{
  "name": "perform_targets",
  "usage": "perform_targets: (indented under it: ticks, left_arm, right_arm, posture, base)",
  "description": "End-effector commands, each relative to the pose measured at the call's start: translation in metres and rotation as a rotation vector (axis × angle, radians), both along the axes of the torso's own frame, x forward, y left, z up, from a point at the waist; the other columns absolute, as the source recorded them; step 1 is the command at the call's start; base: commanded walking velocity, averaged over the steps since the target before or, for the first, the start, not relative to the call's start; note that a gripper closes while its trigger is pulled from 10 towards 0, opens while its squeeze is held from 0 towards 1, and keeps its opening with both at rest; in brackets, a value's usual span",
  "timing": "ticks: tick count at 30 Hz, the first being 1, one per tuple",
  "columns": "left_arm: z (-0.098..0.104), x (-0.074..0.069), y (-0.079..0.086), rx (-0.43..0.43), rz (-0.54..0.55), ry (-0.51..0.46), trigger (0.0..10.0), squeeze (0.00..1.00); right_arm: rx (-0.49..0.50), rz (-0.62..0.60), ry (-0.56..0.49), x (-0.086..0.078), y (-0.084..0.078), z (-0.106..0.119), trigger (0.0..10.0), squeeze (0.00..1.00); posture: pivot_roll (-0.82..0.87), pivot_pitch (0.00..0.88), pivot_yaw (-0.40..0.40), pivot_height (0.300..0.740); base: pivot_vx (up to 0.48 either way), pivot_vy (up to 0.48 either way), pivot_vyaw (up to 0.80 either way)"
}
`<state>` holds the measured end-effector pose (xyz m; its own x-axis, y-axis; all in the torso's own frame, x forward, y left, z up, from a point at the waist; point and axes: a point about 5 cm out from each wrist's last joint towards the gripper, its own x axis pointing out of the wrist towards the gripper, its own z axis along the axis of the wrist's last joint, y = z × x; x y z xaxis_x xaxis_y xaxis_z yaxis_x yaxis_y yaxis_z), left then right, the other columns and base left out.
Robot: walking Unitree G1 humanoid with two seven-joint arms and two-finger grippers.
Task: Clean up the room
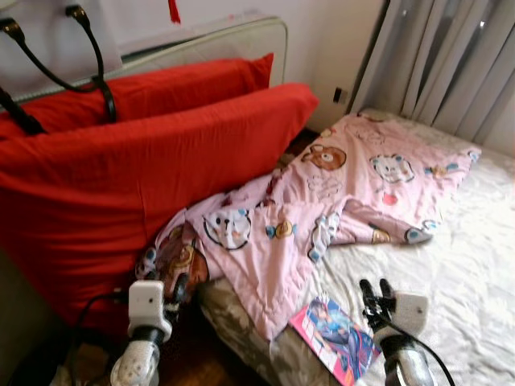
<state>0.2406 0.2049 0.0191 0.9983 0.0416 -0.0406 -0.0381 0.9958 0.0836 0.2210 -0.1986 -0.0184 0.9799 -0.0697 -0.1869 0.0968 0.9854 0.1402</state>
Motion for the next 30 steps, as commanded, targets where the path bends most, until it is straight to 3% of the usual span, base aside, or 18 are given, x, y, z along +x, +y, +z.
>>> perform_targets:
  ticks: [1,16,20,30]
  left_arm:
    - [0.002,0.001,-0.001,-0.011,-0.014,-0.005,10.0,0.00]
    - [0.003,-0.001,-0.001,-0.055,-0.042,0.034,10.0,0.00]
    - [0.012,0.007,0.003,-0.096,-0.007,0.018,10.0,0.00]
    - [0.015,0.009,0.003,-0.067,-0.029,0.032,10.0,0.00]
  right_arm:
    - [-0.006,-0.012,-0.023,0.003,0.000,0.004,10.0,0.00]
    - [-0.083,-0.022,-0.048,0.008,-0.012,0.015,10.0,0.00]
    - [-0.101,-0.028,0.000,0.017,-0.016,0.015,10.0,0.00]
    - [-0.090,-0.075,-0.037,0.019,-0.020,0.023,10.0,0.00]
  posture:
    - [0.02,0.000,-0.037,0.740]
    - [0.01,0.000,-0.053,0.740]
    - [0.01,0.000,-0.062,0.730]
    - [0.00,0.000,-0.040,0.710]
  base:
    - [0.000,0.000,0.00]
    - [0.000,0.000,0.00]
    - [0.000,0.000,0.00]
    - [0.000,0.000,0.00]
